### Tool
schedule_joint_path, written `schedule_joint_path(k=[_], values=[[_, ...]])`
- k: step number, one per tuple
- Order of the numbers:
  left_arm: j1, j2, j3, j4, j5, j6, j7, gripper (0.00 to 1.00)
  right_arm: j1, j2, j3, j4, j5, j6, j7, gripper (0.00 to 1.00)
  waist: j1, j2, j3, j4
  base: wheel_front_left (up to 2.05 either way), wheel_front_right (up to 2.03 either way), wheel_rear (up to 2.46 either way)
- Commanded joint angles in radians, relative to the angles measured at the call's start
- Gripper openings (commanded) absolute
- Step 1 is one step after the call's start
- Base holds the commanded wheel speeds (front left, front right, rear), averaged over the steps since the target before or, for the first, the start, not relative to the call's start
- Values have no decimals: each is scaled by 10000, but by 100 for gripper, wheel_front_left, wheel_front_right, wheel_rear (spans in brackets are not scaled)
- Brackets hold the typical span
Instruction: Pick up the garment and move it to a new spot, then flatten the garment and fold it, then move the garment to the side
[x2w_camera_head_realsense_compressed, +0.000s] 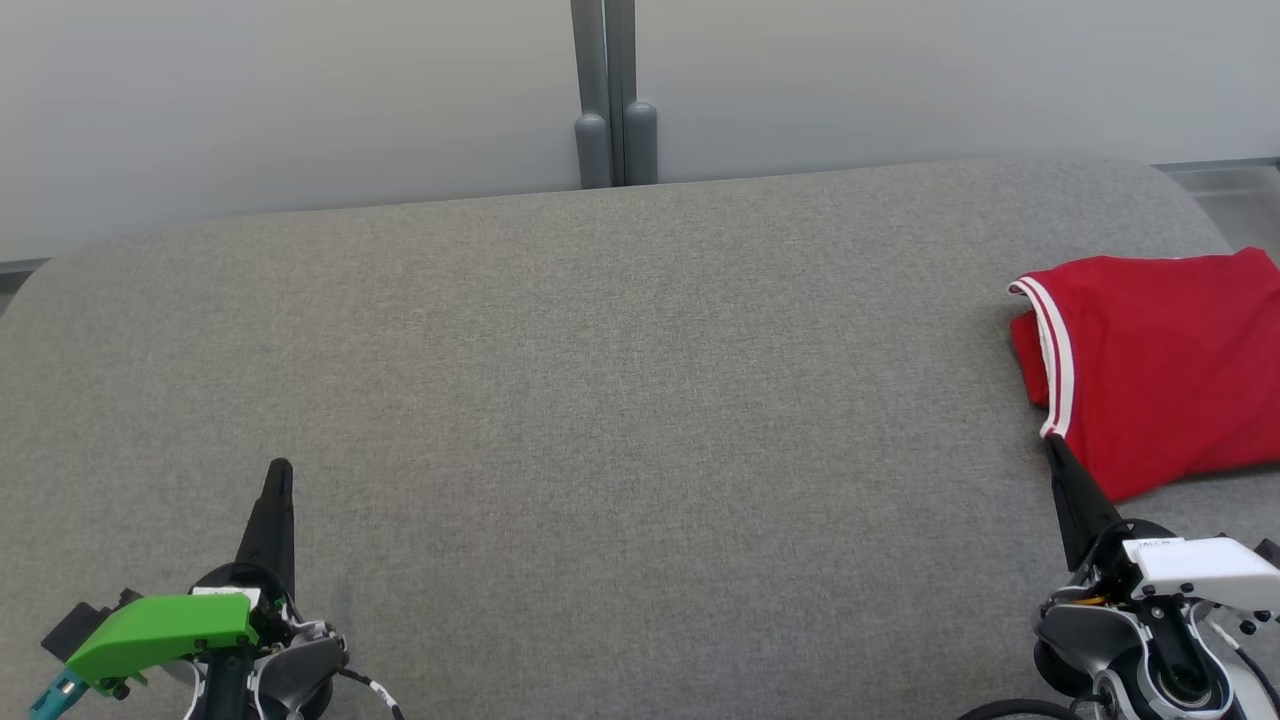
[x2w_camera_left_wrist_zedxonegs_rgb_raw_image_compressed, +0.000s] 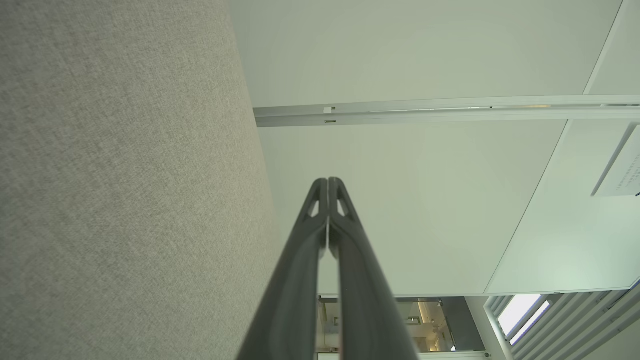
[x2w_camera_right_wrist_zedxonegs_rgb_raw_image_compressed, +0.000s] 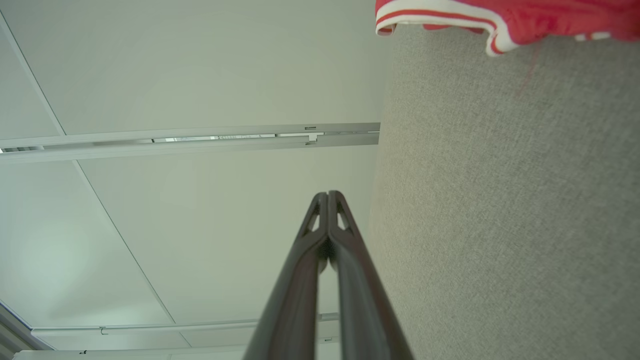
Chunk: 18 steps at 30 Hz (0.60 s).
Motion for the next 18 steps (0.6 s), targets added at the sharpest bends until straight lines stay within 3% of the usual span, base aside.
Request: schedule_joint_path(k=[1,18], values=[[-153,69,19,-28,-7,-63,4,0,-95,9,-26,17,-45,4,27,0,0,0,0,0,0,0,0],[-152,69,19,-29,-7,-63,4,0,-102,49,-78,20,-96,4,74,0,0,0,0,0,0,0,0]])
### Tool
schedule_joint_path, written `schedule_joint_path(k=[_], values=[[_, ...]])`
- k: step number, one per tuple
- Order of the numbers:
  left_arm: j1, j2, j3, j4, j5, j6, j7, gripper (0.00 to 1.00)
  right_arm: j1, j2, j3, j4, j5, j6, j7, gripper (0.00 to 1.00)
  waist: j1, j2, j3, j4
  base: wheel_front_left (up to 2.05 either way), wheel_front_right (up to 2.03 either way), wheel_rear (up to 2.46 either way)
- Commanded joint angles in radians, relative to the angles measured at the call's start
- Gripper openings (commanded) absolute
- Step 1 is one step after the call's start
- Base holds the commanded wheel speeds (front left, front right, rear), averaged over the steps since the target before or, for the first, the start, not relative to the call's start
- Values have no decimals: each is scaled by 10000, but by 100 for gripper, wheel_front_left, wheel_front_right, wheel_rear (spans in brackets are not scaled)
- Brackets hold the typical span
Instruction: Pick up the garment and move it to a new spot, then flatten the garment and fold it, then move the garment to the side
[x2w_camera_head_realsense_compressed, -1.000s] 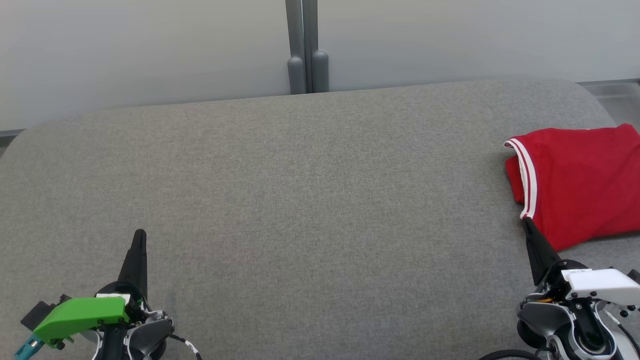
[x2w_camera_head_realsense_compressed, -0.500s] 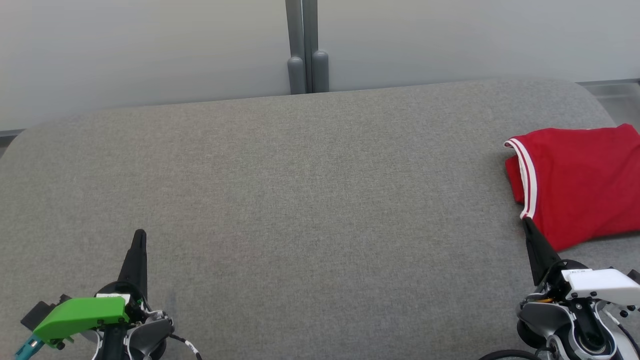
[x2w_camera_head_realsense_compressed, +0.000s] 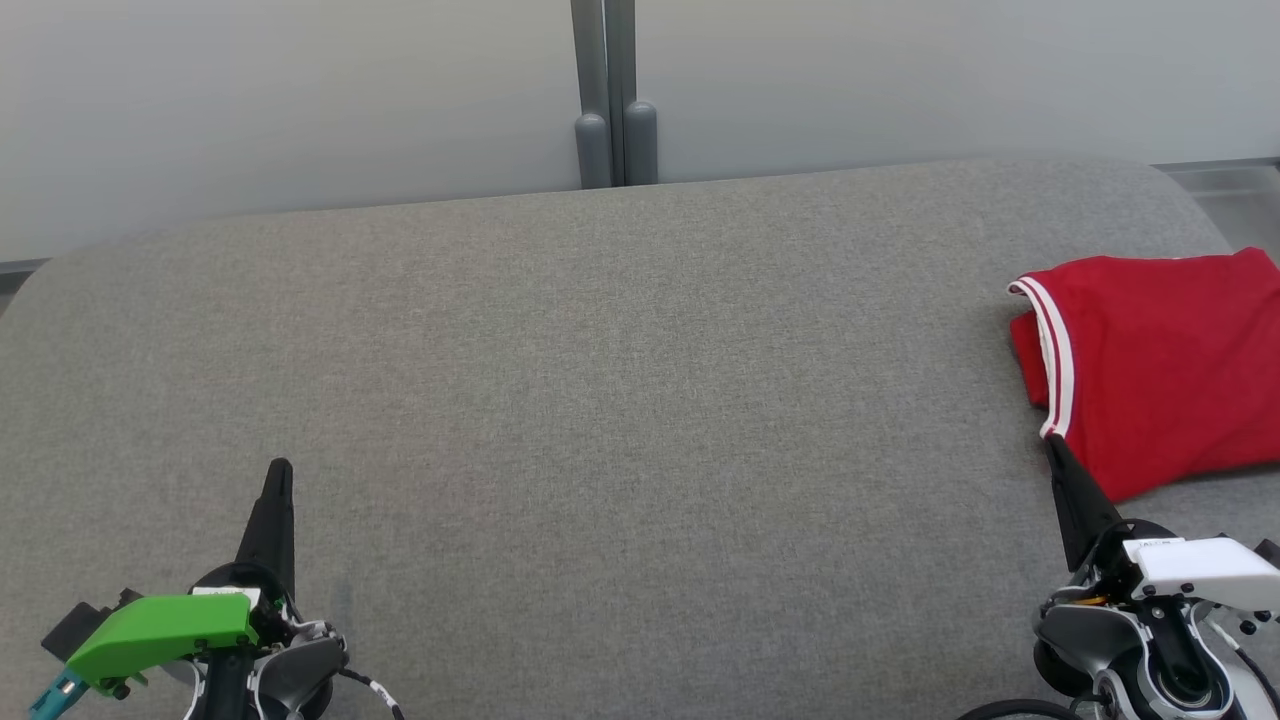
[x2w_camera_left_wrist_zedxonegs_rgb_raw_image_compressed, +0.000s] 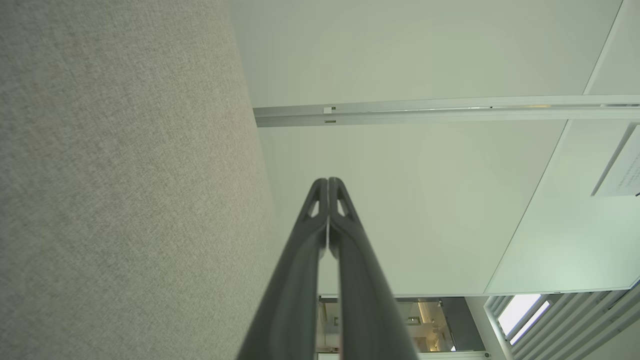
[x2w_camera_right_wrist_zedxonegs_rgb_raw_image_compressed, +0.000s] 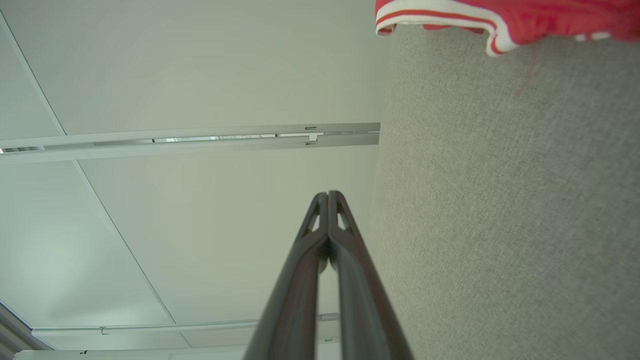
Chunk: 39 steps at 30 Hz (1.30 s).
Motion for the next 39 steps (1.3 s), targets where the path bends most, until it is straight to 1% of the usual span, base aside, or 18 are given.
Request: schedule_joint_path(k=[1,39], values=[[-151,69,19,-29,-7,-63,4,0,-100,18,-34,16,-70,4,32,0,0,0,0,0,0,0,0],[-150,70,19,-29,-7,-63,4,0,-112,71,-117,21,-139,4,106,0,0,0,0,0,0,0,0]])
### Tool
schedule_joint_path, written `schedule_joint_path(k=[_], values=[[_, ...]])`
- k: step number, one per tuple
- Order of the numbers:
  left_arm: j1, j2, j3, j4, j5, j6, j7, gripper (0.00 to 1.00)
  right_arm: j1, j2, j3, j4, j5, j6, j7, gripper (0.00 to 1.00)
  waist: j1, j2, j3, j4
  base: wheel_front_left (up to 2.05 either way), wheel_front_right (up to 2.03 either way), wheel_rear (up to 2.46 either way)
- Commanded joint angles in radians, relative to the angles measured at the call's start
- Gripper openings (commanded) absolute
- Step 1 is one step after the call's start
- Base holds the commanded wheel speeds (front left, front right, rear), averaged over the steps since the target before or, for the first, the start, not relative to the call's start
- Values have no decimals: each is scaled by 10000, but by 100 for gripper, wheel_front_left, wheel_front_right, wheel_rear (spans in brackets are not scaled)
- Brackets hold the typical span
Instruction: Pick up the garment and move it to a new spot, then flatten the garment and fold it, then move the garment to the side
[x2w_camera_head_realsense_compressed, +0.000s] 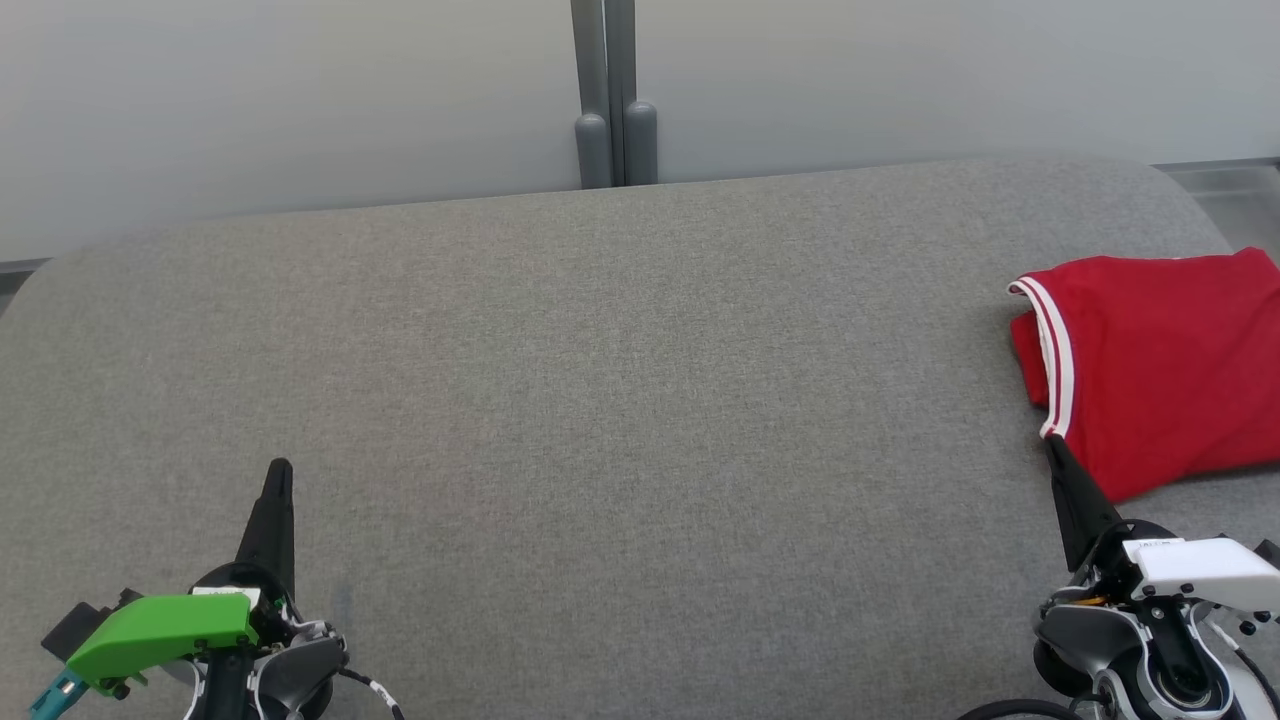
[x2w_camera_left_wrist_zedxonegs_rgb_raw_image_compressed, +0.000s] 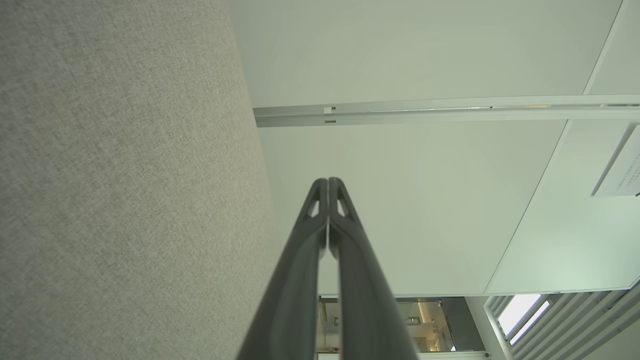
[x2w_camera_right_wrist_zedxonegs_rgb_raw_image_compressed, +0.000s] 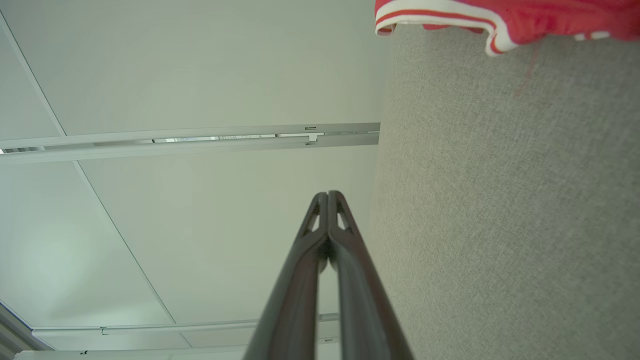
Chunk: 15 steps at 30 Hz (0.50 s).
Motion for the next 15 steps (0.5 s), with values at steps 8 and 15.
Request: schedule_joint_path(k=[8,15], values=[[-149,70,19,-27,-7,-63,5,0,-107,8,-44,17,-85,4,50,0,0,0,0,0,0,0,0],[-150,70,18,-27,-7,-63,4,0,-109,16,-54,18,-89,4,63,0,0,0,0,0,0,0,0]])
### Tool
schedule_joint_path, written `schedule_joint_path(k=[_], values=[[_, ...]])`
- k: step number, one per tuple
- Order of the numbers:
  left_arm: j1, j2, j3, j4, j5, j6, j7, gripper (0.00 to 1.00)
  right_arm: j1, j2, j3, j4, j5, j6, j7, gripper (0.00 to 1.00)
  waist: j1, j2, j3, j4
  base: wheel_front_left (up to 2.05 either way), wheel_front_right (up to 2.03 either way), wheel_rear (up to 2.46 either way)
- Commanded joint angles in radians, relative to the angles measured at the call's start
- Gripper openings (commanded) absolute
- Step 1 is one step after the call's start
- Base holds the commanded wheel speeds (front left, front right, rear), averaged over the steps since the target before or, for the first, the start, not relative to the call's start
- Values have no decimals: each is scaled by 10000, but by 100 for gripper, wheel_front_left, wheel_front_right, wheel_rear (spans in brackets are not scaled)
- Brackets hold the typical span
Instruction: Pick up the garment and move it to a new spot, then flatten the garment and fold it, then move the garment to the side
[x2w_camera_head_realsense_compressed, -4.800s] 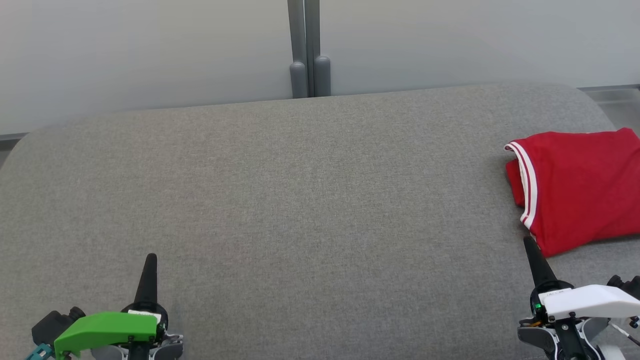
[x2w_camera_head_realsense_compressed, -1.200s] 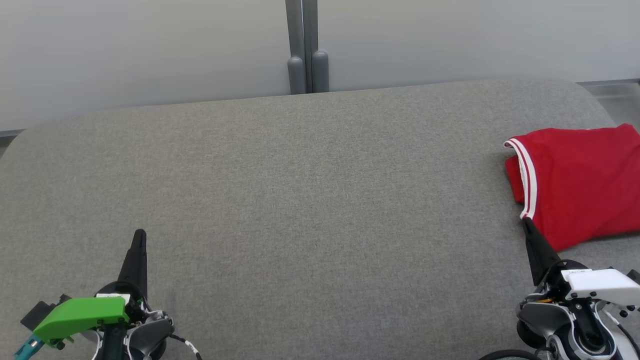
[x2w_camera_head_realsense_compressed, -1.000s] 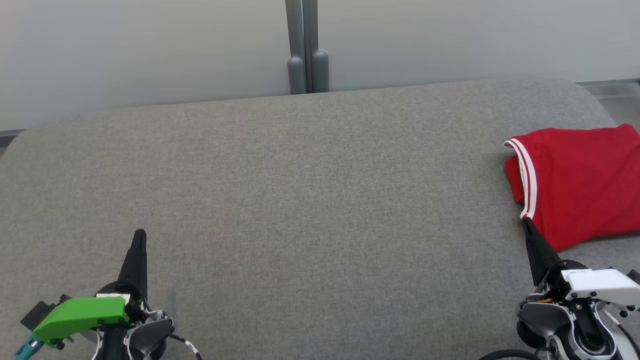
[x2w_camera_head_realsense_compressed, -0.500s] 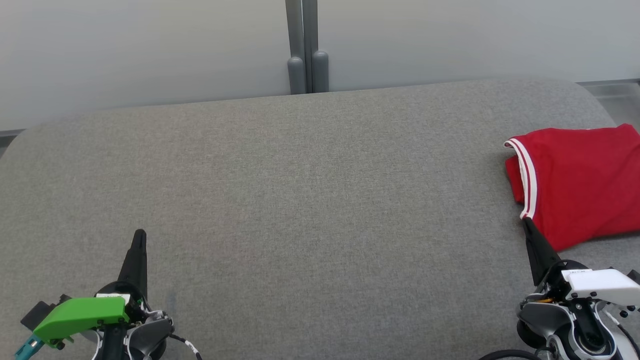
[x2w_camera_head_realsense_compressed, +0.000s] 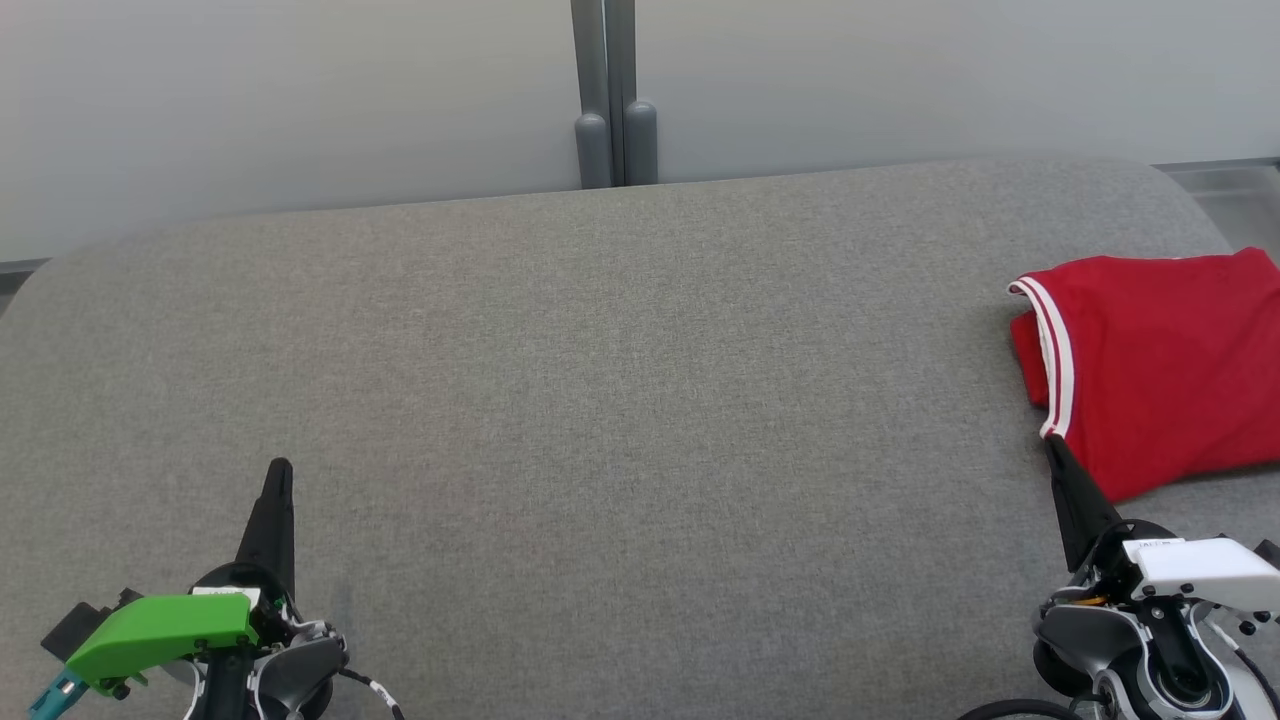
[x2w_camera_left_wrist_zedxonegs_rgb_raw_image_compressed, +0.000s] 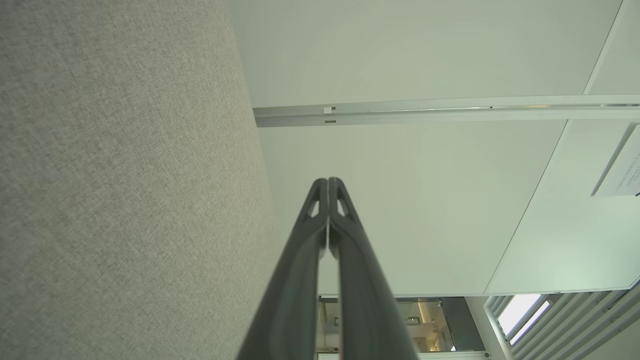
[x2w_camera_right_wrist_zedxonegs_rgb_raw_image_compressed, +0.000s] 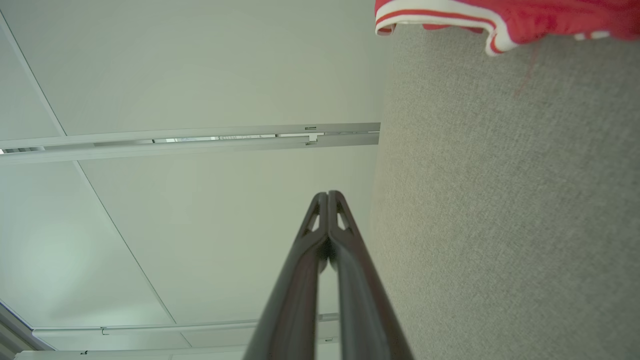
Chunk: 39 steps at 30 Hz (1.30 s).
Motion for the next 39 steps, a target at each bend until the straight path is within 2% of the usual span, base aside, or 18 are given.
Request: schedule_joint_path(k=[1,39], values=[[-150,70,18,-27,-7,-63,4,0,-106,-3,-28,16,-74,4,43,0,0,0,0,0,0,0,0],[-150,70,18,-29,-6,-64,3,0,-96,22,-71,19,-96,4,74,0,0,0,0,0,0,0,0]])
